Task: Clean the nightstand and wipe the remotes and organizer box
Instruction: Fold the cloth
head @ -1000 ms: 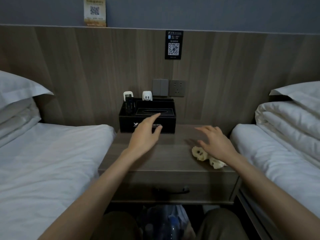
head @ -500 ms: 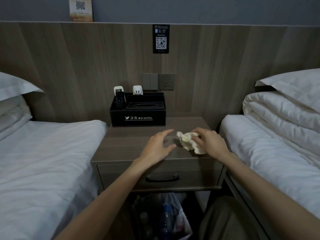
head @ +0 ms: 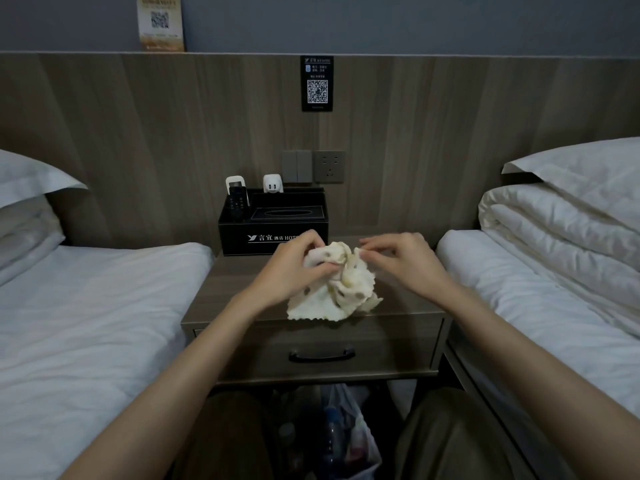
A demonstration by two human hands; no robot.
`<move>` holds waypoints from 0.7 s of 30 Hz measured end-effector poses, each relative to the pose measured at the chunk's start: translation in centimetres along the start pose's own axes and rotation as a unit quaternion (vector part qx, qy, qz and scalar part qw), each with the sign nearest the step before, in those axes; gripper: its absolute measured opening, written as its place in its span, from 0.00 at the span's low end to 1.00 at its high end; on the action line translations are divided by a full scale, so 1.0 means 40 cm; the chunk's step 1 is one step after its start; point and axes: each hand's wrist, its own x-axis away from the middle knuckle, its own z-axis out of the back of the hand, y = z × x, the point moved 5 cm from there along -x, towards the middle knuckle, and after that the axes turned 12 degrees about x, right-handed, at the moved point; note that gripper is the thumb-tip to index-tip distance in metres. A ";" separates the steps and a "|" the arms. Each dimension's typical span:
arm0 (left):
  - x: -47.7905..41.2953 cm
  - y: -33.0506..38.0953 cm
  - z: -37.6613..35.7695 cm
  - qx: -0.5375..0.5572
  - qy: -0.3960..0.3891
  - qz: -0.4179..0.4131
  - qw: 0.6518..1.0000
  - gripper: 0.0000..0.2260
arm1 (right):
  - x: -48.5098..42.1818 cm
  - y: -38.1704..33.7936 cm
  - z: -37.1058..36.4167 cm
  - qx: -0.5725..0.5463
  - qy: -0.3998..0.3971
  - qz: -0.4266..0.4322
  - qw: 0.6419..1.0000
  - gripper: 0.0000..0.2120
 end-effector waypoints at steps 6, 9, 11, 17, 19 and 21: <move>0.021 -0.033 0.099 -0.007 0.055 0.070 0.996 0.08 | -0.036 -0.037 0.071 -0.183 0.116 -0.058 0.975 0.06; 0.024 -0.052 0.144 -0.123 0.034 0.090 0.988 0.05 | -0.045 -0.048 0.069 -0.202 0.109 -0.068 0.971 0.07; 0.025 -0.065 0.173 -0.148 0.025 0.101 0.984 0.05 | -0.048 -0.051 0.071 -0.209 0.133 -0.083 0.965 0.07; 0.056 -0.071 0.223 0.122 0.109 0.160 0.974 0.12 | -0.054 -0.030 0.050 -0.172 0.133 -0.129 0.967 0.06; 0.071 -0.088 0.228 0.156 0.137 0.185 0.960 0.13 | -0.047 -0.025 0.037 -0.160 0.112 -0.141 0.970 0.07; 0.078 -0.103 0.229 0.137 0.143 0.178 0.964 0.16 | -0.039 -0.023 0.018 -0.141 0.104 -0.155 0.972 0.08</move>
